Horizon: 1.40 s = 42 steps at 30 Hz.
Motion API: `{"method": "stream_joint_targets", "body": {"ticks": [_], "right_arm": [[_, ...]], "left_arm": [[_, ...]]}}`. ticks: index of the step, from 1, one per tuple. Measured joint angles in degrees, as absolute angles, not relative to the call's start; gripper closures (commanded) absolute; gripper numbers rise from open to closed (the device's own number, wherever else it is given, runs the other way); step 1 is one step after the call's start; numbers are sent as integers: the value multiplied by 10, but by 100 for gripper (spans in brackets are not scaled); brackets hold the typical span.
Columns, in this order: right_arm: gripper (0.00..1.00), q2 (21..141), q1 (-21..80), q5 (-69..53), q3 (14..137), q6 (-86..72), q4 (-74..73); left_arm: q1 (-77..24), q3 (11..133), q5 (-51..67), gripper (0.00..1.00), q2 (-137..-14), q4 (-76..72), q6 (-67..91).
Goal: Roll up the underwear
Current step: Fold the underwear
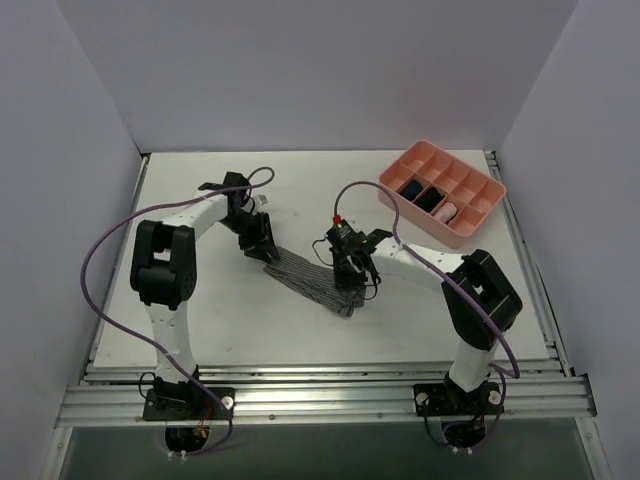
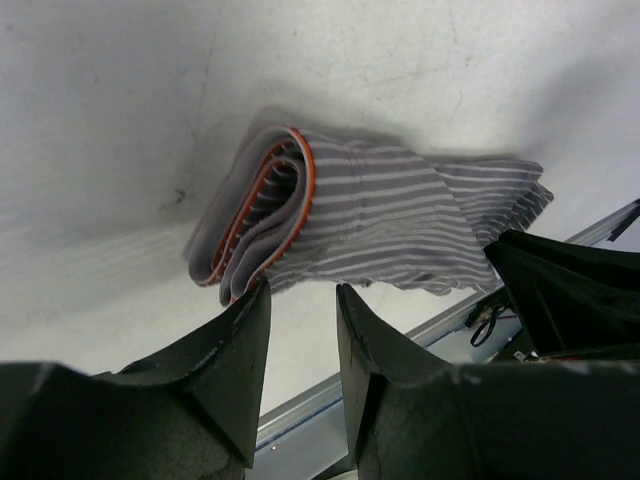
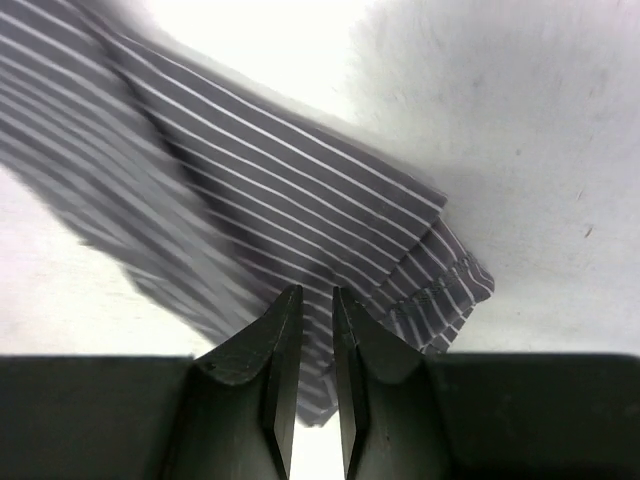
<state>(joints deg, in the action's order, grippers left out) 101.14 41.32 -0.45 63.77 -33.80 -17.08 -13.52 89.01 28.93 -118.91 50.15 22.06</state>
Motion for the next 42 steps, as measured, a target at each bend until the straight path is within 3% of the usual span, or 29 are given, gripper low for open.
{"method": "stream_joint_targets", "body": {"ticks": [10,25,35,42], "right_arm": [[84,1011,433,-25,738,-328,-180],[85,1065,496,-47,653,-355,-98],[85,1044,507,-37,693,-359,-164],[84,1009,483,-19,746,-358,-181]], "left_arm": [[-134,888,273,57,-1138,525,207],[-132,802,189,62,-1153,530,194],[-116,830,182,46,-1094,523,236],[-135,859,214,45,-1109,498,266]]}}
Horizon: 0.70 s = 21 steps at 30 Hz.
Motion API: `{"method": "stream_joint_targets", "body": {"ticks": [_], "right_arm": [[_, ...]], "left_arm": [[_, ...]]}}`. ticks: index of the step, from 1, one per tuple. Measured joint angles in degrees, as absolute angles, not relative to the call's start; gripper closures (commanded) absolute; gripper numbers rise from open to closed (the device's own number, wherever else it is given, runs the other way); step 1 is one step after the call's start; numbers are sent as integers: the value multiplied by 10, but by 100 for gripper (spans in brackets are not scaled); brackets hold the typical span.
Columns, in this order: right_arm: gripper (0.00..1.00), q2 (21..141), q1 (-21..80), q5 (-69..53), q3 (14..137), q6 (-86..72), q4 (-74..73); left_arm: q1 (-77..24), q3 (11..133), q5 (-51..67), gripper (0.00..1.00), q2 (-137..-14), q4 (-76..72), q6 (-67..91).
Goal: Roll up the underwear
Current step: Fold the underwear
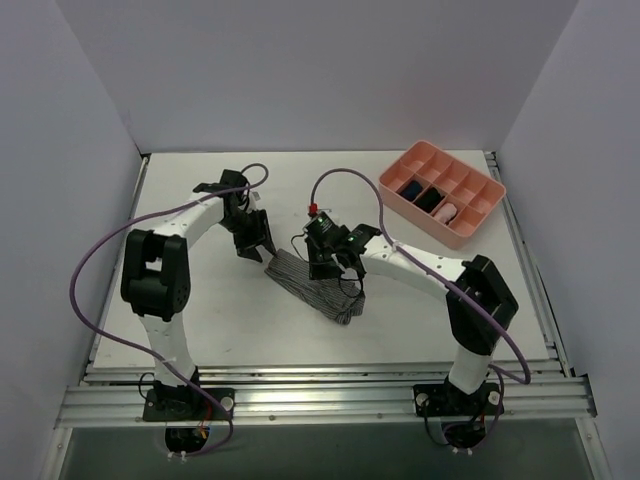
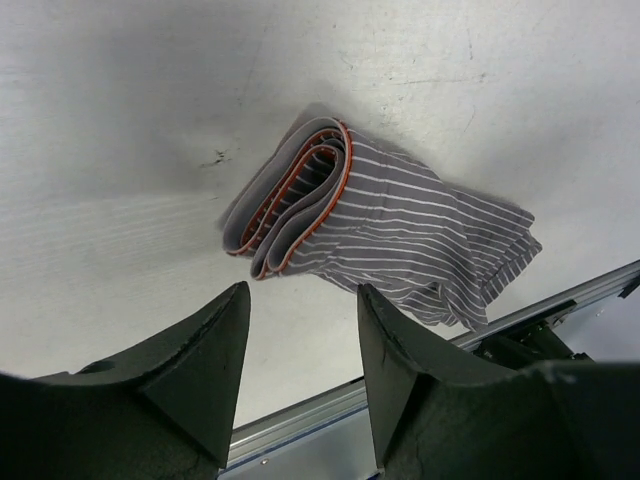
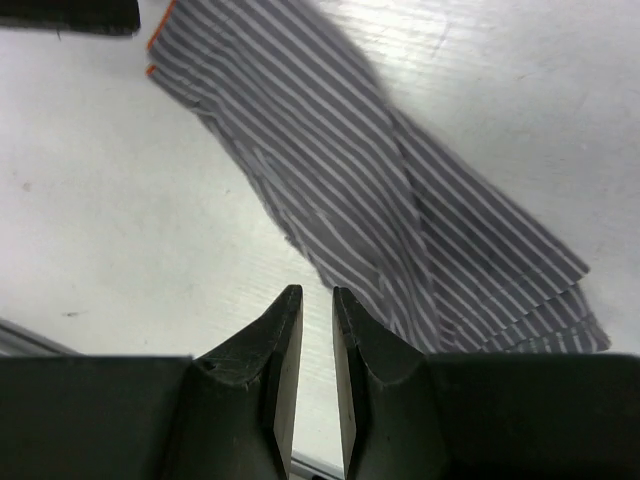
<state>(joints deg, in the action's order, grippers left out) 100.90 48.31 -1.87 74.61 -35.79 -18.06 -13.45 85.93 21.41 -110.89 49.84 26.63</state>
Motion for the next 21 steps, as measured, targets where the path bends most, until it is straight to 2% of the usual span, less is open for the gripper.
{"method": "stream_joint_targets", "body": {"ticks": [3,5,7,8,11,15,21], "right_arm": [[83,1009,470,-12,736,-356,-177],[83,1010,463,-16,717,-353,-166],[84,1018,460,-18,699,-349,-157],[83,1025,462,-19,690,-347,-152],[84,1055,471,-28,649,-344,-122],[84,1046,483,-27,620,-347,-68],[79,1023,492,-23,592,-349,-53]], "left_arm": [[-149,859,217,48,-1135,493,273],[-157,853,217,55,-1150,485,279],[-161,839,215,57,-1156,481,281],[-161,831,213,67,-1157,479,281],[-159,806,209,84,-1157,469,280],[-153,801,218,97,-1157,467,274],[-149,799,223,98,-1157,469,262]]}}
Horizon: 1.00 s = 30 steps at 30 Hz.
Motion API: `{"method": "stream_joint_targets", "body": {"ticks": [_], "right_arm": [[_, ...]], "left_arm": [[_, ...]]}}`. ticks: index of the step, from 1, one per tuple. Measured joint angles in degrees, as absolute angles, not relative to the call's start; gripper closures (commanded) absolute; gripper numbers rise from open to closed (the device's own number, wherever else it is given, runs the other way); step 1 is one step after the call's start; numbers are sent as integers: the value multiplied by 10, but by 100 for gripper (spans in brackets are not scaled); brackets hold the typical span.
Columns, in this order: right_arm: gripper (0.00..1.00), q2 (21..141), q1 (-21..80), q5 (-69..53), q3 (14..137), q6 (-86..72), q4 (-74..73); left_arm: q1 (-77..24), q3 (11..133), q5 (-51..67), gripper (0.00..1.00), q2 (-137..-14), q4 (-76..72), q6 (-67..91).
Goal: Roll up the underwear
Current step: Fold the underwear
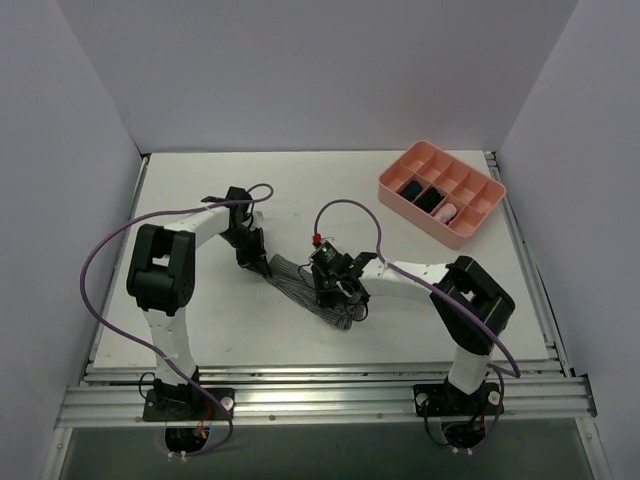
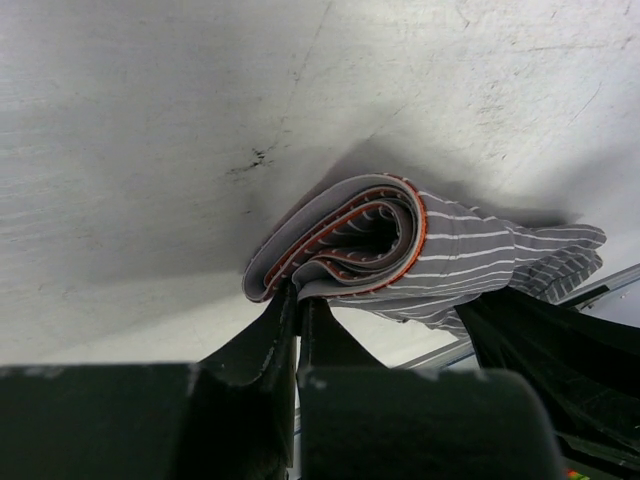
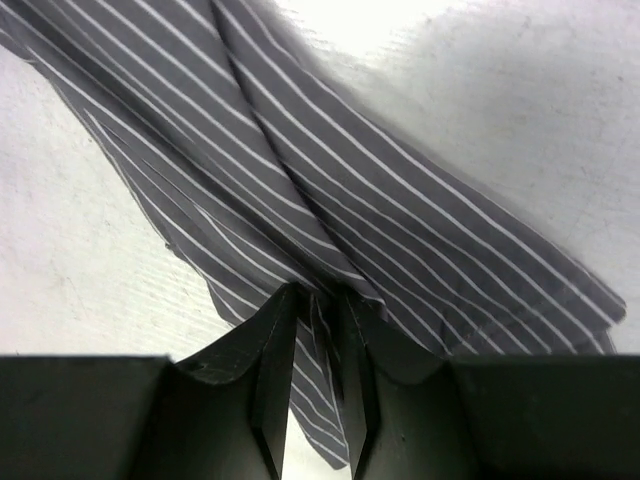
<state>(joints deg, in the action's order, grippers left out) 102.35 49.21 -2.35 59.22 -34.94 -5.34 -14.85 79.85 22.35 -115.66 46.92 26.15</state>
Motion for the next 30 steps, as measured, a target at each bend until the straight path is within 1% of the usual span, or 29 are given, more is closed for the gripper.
{"method": "stream_joint_targets", "body": {"ticks": [9,10,14,17,18,19,22,24,27,30], "right_arm": [[78,983,471,-2,563,-347,-100],[78,983,468,-2,563,-347,-100],[77,984,466,1,569,-343,-110],[76,986,463,8,604,-335,-158],[76,987,462,10,622,-333,-173],[76,988,461,11,644,-333,-192],[76,984,463,13,690,-344,-218],[77,971,469,13,694,-359,-228],[78,945,495,9,675,-387,-236],[79,932,536,-4,638,-418,-234]], "left_arm": [[-116,777,219,98,-1138,519,210],[-115,766,218,96,-1130,521,207],[-115,699,218,66,-1076,528,214],[-114,656,216,54,-1017,543,238],[-112,652,214,49,-995,550,249],[-110,652,210,46,-974,553,258],[-98,678,190,44,-922,561,279],[-90,717,183,44,-916,556,279],[-83,766,190,45,-939,525,273],[-83,809,214,46,-1001,503,257]]}}
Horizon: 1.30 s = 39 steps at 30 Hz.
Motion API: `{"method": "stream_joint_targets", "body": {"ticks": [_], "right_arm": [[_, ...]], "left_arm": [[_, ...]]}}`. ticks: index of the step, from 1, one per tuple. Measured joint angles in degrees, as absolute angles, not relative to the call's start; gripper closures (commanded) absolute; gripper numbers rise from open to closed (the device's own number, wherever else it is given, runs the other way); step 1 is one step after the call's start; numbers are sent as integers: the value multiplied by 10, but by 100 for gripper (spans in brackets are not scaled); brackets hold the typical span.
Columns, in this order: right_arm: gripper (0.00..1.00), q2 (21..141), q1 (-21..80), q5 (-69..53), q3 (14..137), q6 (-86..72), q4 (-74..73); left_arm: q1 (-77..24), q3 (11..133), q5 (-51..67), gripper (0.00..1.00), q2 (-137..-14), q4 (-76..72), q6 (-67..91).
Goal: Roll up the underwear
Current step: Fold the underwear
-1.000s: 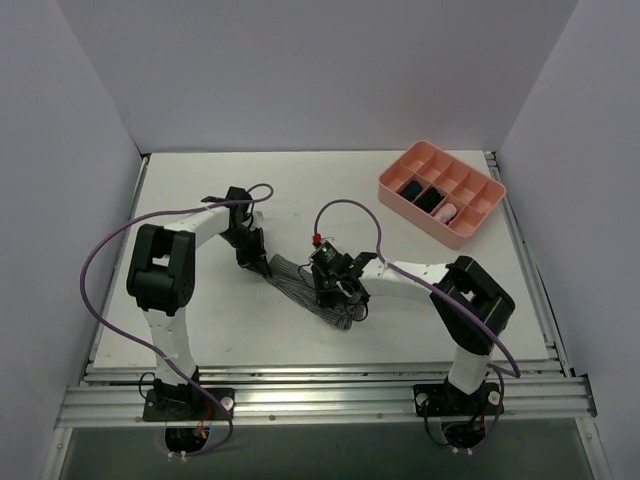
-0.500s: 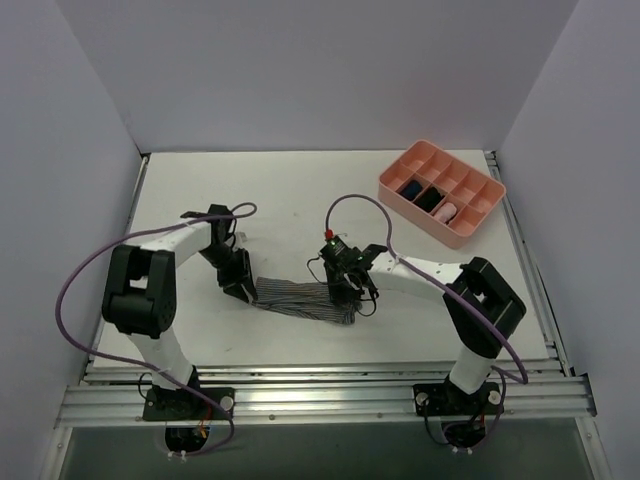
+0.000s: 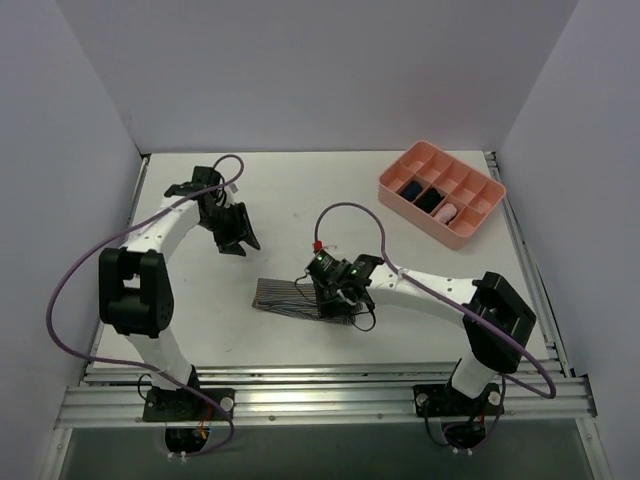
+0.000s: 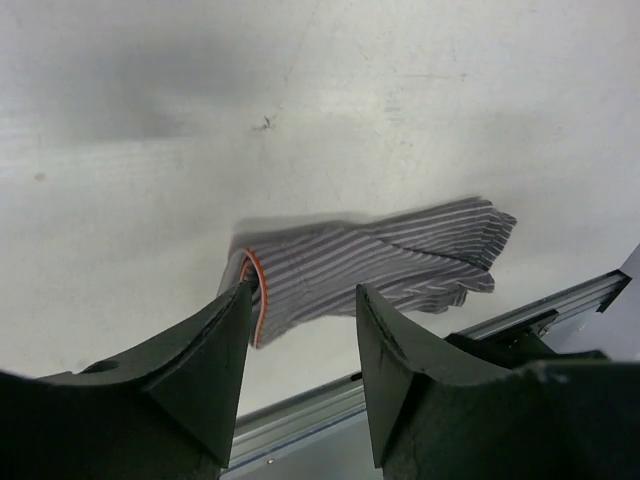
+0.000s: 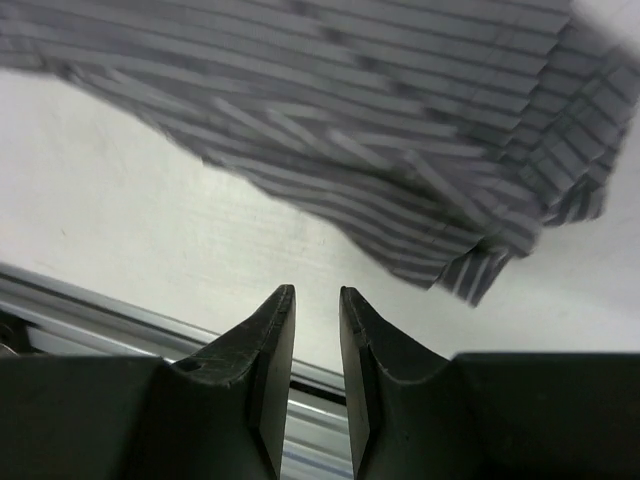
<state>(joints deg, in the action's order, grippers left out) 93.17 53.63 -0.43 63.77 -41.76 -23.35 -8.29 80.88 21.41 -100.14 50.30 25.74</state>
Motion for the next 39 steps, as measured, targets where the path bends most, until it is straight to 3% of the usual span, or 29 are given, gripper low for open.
{"method": "stream_joint_targets", "body": {"ticks": [6,14,22,27,32,39], "right_arm": [[80,954,592,-22,587,-470,-210],[80,993,570,11,585,-478,-190],[80,1033,445,32,630,-398,-187],[79,1080,367,47,711,-319,-203],[75,1071,351,36,732,-300,-225],[64,990,359,-30,731,-355,-214]], "left_arm": [[-83,799,238,48,-1100,486,237],[-83,708,242,50,-1100,465,236],[-101,603,242,51,-1028,445,258],[-133,514,230,51,-897,439,314],[-149,503,217,50,-772,438,361],[-178,556,220,50,-844,389,393]]}}
